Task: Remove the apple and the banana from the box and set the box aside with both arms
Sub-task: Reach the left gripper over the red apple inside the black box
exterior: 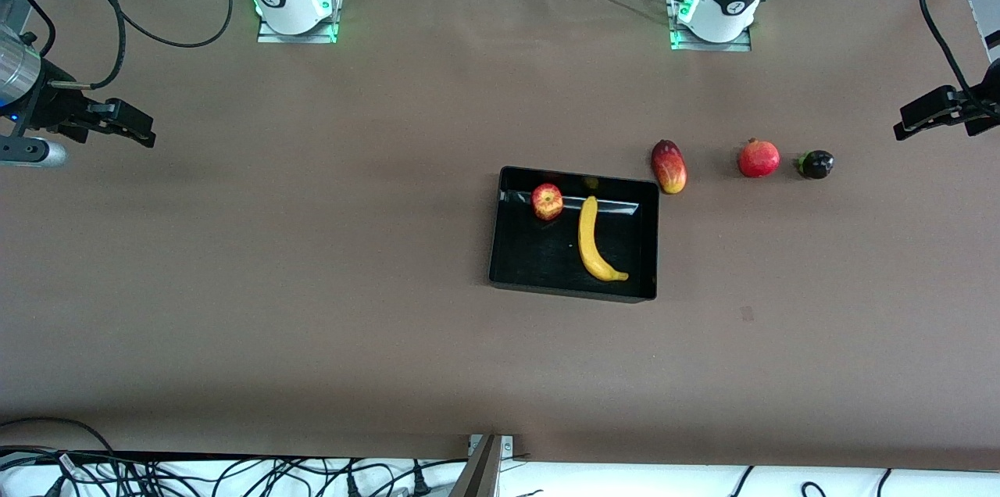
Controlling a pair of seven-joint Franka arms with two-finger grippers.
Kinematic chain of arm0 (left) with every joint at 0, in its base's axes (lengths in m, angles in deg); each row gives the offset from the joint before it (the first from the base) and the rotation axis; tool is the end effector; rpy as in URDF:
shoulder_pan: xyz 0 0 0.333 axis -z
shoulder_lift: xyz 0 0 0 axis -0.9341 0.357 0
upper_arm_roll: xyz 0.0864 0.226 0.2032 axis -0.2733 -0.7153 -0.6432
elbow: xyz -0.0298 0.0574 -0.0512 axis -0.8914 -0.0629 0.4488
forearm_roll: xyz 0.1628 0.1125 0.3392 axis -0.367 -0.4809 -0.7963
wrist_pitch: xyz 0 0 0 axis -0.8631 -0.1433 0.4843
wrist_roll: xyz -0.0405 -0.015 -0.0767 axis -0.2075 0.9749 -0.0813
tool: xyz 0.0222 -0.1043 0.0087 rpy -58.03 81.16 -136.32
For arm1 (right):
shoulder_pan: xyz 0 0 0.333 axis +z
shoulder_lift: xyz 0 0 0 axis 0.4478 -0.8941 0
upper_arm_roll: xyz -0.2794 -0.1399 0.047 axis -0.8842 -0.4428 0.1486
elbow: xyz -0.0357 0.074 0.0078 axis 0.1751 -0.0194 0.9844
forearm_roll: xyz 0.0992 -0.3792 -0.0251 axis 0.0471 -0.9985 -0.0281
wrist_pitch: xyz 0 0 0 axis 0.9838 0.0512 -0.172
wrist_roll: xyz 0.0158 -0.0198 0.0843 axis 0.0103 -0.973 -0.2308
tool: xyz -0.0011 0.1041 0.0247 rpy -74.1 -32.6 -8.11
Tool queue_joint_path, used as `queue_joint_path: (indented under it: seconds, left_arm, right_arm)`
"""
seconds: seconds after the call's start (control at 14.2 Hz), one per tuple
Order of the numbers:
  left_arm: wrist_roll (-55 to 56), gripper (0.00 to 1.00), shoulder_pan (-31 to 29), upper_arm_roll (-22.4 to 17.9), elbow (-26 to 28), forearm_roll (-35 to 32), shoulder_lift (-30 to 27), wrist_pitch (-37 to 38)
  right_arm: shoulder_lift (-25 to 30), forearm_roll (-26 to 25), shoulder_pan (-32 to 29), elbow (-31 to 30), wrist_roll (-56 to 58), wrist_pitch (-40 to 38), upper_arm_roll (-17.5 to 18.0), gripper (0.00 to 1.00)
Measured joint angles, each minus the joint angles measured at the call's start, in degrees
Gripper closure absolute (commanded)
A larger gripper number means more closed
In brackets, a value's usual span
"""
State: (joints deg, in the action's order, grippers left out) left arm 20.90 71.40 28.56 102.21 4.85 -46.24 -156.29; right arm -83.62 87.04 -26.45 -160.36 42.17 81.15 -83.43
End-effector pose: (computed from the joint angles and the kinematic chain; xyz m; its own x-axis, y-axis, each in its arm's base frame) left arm 0.5644 0.0477 0.6204 0.9952 0.0766 -0.0613 0.0758 -0.9970 -0.0153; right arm 0.5676 0.0069 0.5773 0.9979 -0.0460 -0.0456 -0.0436 -0.9977 0.0520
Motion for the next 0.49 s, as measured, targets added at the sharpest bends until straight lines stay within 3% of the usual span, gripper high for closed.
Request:
queue_joint_path:
  seconds: [0.49]
  left_arm:
    - [0.3, 0.0, 0.1, 0.2, 0.0, 0.0, -0.1, 0.0]
  right_arm:
    - [0.0, 0.0, 0.0, 0.0, 0.0, 0.0, 0.0, 0.0]
